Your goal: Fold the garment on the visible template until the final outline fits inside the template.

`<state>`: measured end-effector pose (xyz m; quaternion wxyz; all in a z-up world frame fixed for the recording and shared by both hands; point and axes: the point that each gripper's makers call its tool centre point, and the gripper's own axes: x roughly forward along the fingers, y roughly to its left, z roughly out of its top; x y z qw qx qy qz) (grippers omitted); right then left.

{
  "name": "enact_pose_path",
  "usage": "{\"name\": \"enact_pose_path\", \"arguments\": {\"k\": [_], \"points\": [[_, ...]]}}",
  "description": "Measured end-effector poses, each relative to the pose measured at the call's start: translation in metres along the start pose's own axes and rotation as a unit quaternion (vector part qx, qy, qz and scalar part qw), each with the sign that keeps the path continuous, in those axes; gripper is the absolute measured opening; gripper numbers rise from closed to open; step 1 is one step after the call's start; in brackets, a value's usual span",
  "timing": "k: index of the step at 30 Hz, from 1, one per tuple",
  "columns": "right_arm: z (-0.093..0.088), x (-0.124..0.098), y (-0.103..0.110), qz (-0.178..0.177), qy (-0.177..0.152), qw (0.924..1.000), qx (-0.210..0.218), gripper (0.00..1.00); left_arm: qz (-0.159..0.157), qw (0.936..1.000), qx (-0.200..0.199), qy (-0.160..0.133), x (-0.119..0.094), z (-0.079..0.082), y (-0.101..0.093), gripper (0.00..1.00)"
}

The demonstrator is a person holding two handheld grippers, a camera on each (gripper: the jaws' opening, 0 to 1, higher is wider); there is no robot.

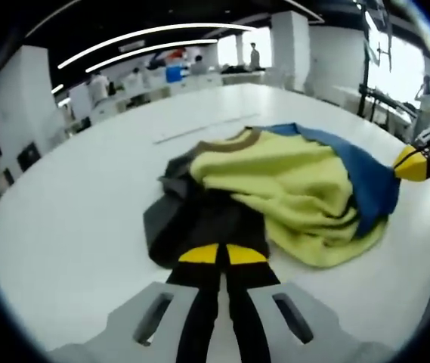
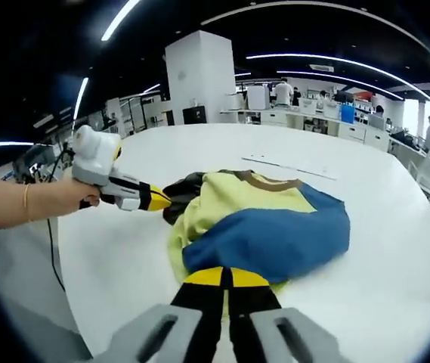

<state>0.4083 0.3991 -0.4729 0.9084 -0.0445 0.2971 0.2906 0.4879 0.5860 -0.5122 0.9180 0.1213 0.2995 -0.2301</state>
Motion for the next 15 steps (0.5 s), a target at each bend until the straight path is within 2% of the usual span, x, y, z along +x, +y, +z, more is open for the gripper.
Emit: {"name": "enact_pose_path", "arguments": {"k": [1, 4, 8, 12, 15], "points": [[-0.004, 0.0, -0.001, 0.0, 0.009, 1.0, -0.002, 0.0, 0.001, 1.0, 0.001, 0.0, 0.0, 0.0, 0.001, 0.0], [-0.005, 0.0, -0.001, 0.001, 0.008, 1.0, -0.004, 0.0, 0.005, 1.0, -0.001, 0.001, -0.003, -0.001, 0.005, 0.0], [0.001, -0.007, -0.007, -0.008, 0.001, 1.0, -0.006, 0.0, 0.011, 0.9999, -0.002, 0.0, -0.008, -0.001, 0.009, 0.0], [0.011, -0.016, -0.023, -0.02, -0.007, 0.9997, -0.01, 0.0, 0.017, 0.9999, -0.001, -0.001, -0.014, 0.0, 0.017, 0.0], [0.015, -0.022, -0.042, -0.044, -0.009, 0.9987, -0.023, 0.0, 0.023, 0.9997, 0.003, 0.001, -0.018, -0.001, 0.023, 0.0]]}}
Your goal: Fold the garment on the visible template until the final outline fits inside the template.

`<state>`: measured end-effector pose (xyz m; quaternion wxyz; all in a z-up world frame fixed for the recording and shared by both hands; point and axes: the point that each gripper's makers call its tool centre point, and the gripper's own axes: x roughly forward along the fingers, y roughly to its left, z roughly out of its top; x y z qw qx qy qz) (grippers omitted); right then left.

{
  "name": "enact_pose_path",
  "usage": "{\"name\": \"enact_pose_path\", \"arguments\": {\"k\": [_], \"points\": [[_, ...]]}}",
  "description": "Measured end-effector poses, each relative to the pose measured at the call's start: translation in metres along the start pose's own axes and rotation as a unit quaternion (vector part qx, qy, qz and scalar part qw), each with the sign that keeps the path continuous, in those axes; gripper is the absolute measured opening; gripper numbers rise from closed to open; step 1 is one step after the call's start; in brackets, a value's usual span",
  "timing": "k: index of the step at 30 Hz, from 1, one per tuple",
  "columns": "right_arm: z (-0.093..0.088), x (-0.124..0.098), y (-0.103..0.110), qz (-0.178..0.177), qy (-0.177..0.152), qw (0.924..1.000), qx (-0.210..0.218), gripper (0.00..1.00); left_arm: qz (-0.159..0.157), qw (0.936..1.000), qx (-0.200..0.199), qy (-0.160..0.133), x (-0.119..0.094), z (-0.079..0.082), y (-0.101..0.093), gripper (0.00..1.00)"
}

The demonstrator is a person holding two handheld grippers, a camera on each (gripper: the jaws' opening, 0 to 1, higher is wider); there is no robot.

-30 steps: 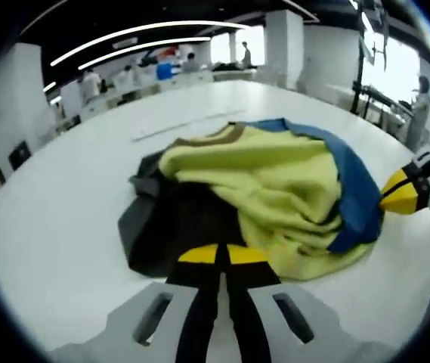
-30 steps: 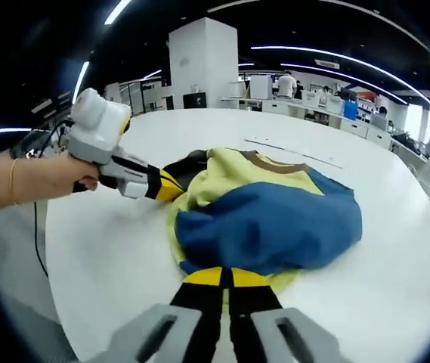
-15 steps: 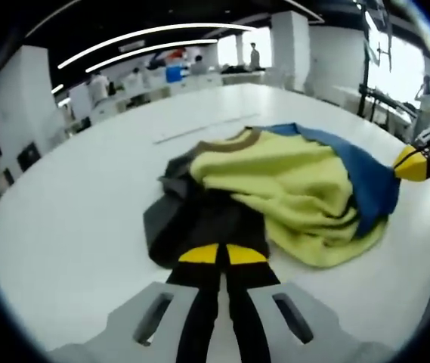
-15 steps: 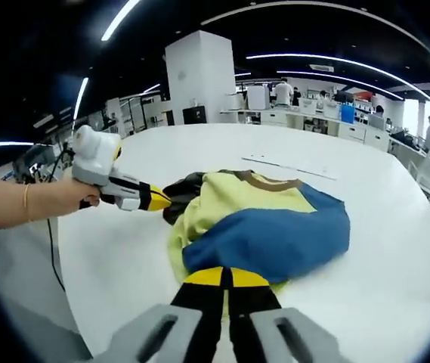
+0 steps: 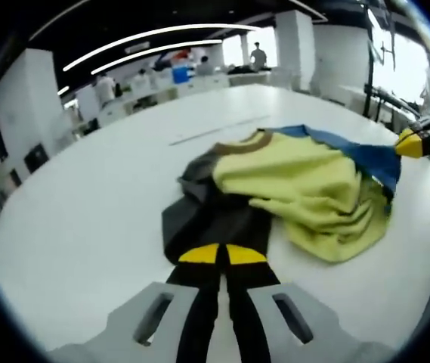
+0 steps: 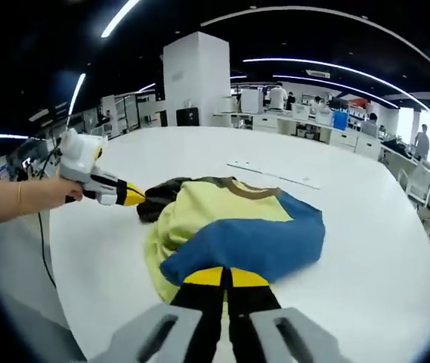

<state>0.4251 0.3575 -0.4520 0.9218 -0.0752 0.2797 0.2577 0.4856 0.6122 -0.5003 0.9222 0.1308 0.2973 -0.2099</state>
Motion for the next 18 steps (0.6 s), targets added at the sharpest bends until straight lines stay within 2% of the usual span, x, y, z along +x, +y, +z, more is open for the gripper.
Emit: {"name": "enact_pose_path", "arguments": {"k": [4, 7, 17, 18], "points": [[0.002, -0.007, -0.04, -0.059, -0.007, 0.9982, 0.009, 0.0, 0.014, 0.9998, 0.016, 0.006, -0.004, -0.003, 0.009, 0.0], [-0.001, -0.007, -0.058, -0.071, 0.0, 0.9973, 0.02, 0.0, 0.019, 0.9993, 0.029, 0.011, -0.006, -0.007, 0.014, 0.0], [-0.012, -0.013, -0.109, -0.119, 0.014, 0.9908, 0.062, 0.0, 0.033, 0.9988, 0.024, 0.025, -0.014, -0.019, 0.028, 0.0], [-0.015, -0.014, -0.119, -0.129, 0.019, 0.9893, 0.065, 0.0, 0.035, 0.9987, 0.024, 0.027, -0.014, -0.02, 0.029, 0.0]]}}
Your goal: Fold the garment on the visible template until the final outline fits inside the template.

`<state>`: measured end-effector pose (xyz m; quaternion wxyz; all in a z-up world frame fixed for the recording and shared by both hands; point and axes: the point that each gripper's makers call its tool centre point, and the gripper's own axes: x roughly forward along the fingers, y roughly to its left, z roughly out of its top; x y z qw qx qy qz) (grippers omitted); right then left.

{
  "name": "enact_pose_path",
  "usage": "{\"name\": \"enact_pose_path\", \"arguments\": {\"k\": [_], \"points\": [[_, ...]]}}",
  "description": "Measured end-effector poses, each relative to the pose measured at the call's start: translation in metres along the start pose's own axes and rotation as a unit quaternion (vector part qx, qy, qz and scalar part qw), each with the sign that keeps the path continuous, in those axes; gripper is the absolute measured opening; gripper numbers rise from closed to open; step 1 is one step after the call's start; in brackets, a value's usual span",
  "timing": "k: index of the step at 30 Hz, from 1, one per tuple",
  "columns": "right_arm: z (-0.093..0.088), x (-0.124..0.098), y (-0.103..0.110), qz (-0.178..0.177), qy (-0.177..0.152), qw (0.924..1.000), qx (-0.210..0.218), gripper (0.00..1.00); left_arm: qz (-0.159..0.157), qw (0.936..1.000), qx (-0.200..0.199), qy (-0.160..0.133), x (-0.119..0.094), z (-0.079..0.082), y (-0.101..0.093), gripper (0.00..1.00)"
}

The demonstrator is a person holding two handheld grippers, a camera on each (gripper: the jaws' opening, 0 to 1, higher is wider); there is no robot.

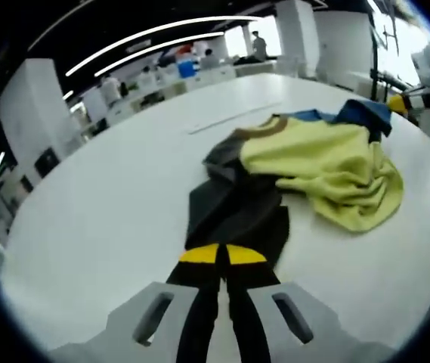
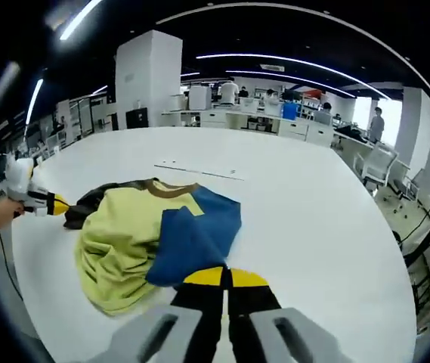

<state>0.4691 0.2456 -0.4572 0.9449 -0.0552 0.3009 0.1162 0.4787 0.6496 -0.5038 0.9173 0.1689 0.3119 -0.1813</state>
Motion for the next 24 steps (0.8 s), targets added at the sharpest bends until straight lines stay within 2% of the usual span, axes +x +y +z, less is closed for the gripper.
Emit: {"name": "enact_pose_path", "arguments": {"k": [9, 17, 24], "points": [[-0.019, -0.006, -0.052, -0.061, 0.028, 0.9975, 0.023, 0.0, 0.013, 0.9998, 0.008, 0.008, -0.003, -0.003, 0.009, 0.0], [-0.038, -0.012, -0.085, -0.094, 0.047, 0.9936, 0.041, 0.0, 0.024, 0.9996, 0.003, 0.015, -0.008, -0.009, 0.018, 0.0], [-0.049, -0.021, -0.119, -0.131, 0.053, 0.9869, 0.078, 0.0, 0.035, 0.9991, -0.002, 0.024, -0.012, -0.018, 0.029, 0.0]]}}
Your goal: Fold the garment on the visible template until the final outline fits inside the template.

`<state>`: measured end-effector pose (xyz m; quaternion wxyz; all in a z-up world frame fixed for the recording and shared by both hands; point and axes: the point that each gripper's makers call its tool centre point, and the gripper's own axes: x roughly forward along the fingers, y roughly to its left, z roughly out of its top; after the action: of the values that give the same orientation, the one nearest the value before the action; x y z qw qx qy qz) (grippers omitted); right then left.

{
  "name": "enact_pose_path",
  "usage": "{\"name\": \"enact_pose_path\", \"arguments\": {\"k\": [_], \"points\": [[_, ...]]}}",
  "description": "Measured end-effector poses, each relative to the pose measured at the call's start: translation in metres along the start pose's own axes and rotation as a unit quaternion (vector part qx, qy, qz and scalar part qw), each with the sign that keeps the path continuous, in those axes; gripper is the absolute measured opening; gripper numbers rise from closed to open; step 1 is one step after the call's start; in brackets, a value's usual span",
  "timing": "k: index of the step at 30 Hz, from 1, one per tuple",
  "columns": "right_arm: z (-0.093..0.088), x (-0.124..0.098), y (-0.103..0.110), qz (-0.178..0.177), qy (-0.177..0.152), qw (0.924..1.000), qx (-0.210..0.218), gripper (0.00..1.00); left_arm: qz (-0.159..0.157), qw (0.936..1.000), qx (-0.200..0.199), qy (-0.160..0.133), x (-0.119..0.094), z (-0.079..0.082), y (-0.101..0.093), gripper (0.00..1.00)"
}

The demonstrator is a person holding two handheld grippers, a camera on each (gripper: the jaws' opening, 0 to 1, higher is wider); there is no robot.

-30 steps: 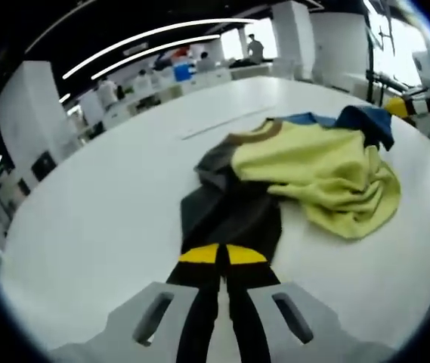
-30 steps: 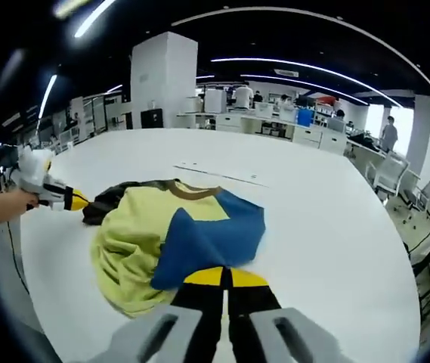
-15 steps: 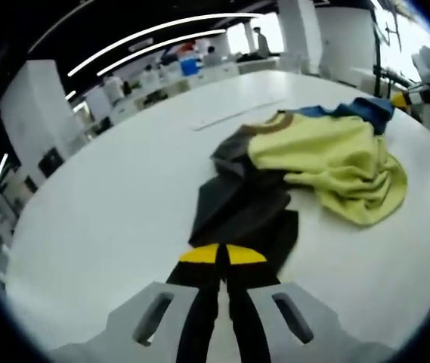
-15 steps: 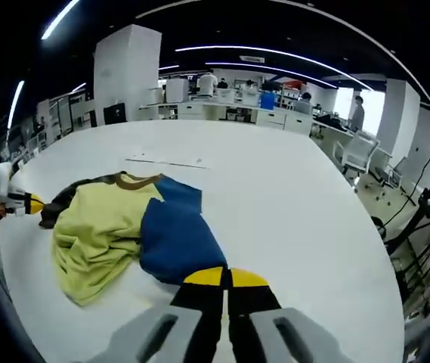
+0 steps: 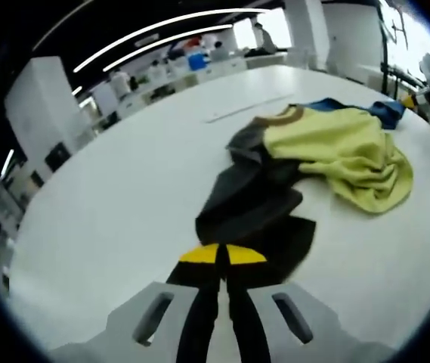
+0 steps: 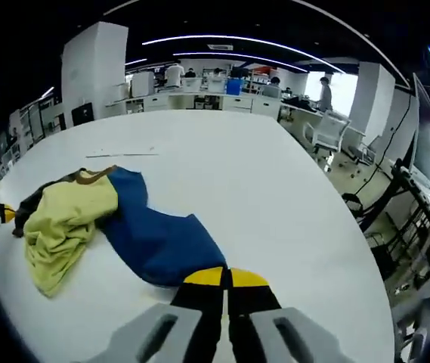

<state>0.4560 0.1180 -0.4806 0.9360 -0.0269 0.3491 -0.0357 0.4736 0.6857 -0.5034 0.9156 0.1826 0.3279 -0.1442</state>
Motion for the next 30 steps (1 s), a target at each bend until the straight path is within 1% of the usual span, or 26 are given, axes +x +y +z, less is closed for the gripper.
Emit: {"name": "enact_pose_path", "arguments": {"k": [1, 2, 5, 9, 12, 19, 23, 27, 30], "points": [[0.0, 0.0, -0.002, -0.003, -0.001, 1.0, 0.003, 0.0, 0.001, 1.0, -0.001, 0.001, 0.0, -0.001, 0.001, 0.0], [0.0, 0.0, -0.01, -0.013, 0.0, 0.9998, 0.015, 0.0, 0.002, 1.0, -0.001, 0.002, -0.001, -0.002, 0.002, 0.0], [-0.002, 0.001, -0.022, -0.025, 0.001, 0.9985, 0.049, 0.0, 0.005, 1.0, -0.001, 0.004, -0.001, -0.003, 0.005, 0.0], [-0.007, 0.004, -0.031, -0.032, 0.012, 0.9974, 0.064, 0.0, 0.009, 0.9999, 0.001, 0.007, -0.002, -0.005, 0.01, 0.0], [-0.011, 0.002, -0.032, -0.034, 0.014, 0.9964, 0.077, 0.0, 0.013, 0.9999, 0.0, 0.009, -0.002, -0.007, 0.014, 0.0], [-0.016, 0.004, -0.035, -0.032, 0.016, 0.996, 0.082, 0.0, 0.022, 0.9995, 0.002, 0.024, -0.001, -0.014, 0.027, 0.0], [-0.017, 0.008, -0.039, -0.033, 0.02, 0.9967, 0.071, 0.0, 0.031, 0.9991, 0.005, 0.029, 0.001, -0.013, 0.036, 0.0], [-0.018, 0.01, -0.042, -0.033, 0.023, 0.9962, 0.076, 0.0, 0.04, 0.9986, 0.006, 0.034, 0.003, -0.013, 0.045, 0.0], [-0.018, 0.011, -0.043, -0.032, 0.026, 0.9965, 0.073, 0.0, 0.044, 0.9984, 0.005, 0.036, 0.004, -0.011, 0.049, 0.0]]}}
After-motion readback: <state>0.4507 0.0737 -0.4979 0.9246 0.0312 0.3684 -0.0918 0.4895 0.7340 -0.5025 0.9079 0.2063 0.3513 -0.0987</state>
